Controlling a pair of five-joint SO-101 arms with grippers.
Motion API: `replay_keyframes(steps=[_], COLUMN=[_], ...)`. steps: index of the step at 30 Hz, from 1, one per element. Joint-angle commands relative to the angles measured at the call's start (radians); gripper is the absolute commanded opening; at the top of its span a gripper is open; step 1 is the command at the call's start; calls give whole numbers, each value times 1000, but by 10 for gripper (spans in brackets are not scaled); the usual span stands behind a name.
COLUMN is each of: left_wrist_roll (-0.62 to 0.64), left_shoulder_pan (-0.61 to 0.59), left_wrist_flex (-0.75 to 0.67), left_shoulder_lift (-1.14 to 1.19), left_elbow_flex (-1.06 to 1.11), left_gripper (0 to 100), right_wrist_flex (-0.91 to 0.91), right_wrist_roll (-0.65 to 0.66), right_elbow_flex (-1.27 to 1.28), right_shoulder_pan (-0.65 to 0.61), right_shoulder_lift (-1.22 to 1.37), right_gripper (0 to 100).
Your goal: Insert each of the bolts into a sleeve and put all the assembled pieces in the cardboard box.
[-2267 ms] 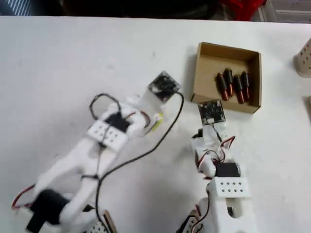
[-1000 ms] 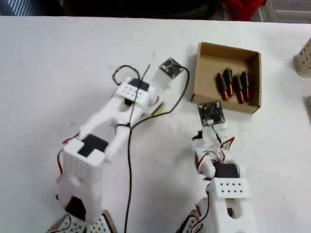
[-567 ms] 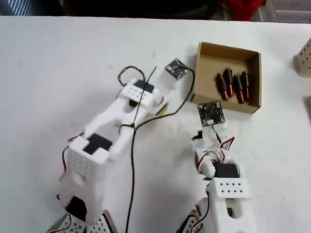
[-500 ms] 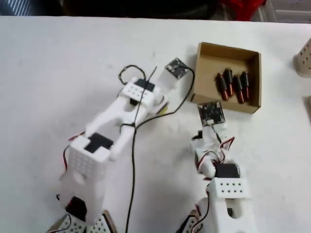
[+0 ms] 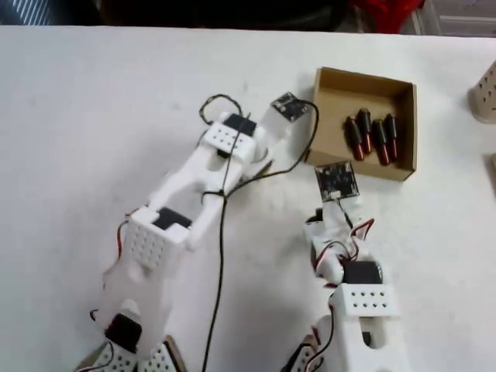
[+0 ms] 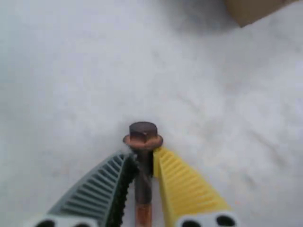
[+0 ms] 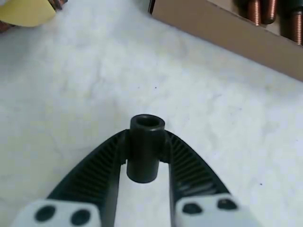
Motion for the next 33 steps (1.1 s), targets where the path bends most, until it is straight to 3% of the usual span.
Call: replay_keyframes(steps=[1, 10, 14, 21, 27, 33], left_wrist_roll=[-5, -3, -2, 75, 103, 110], left_shoulder_pan=[-24, -15, -15, -22, -50, -186], left_wrist_flex=[21, -8, -207, -643, -704, -812], left_shoulder_lift=[-5, -110, -343, -862, -1044, -1093], left_elbow_flex=[-29, 58, 376, 1013, 1217, 1320], left_gripper=[20, 19, 20, 20, 20, 20], right_wrist_flex=[-8, -87, -171, -361, -763, -842], right_wrist_roll=[-17, -18, -20, -23, -187, -245], right_elbow_flex=[-11, 41, 101, 144, 256, 253], right_shoulder_pan=[-1, -54, -173, -188, -193, -289], right_shoulder_lift=[-22, -25, -25, -25, -19, -25], right_gripper=[17, 17, 16, 16, 16, 16])
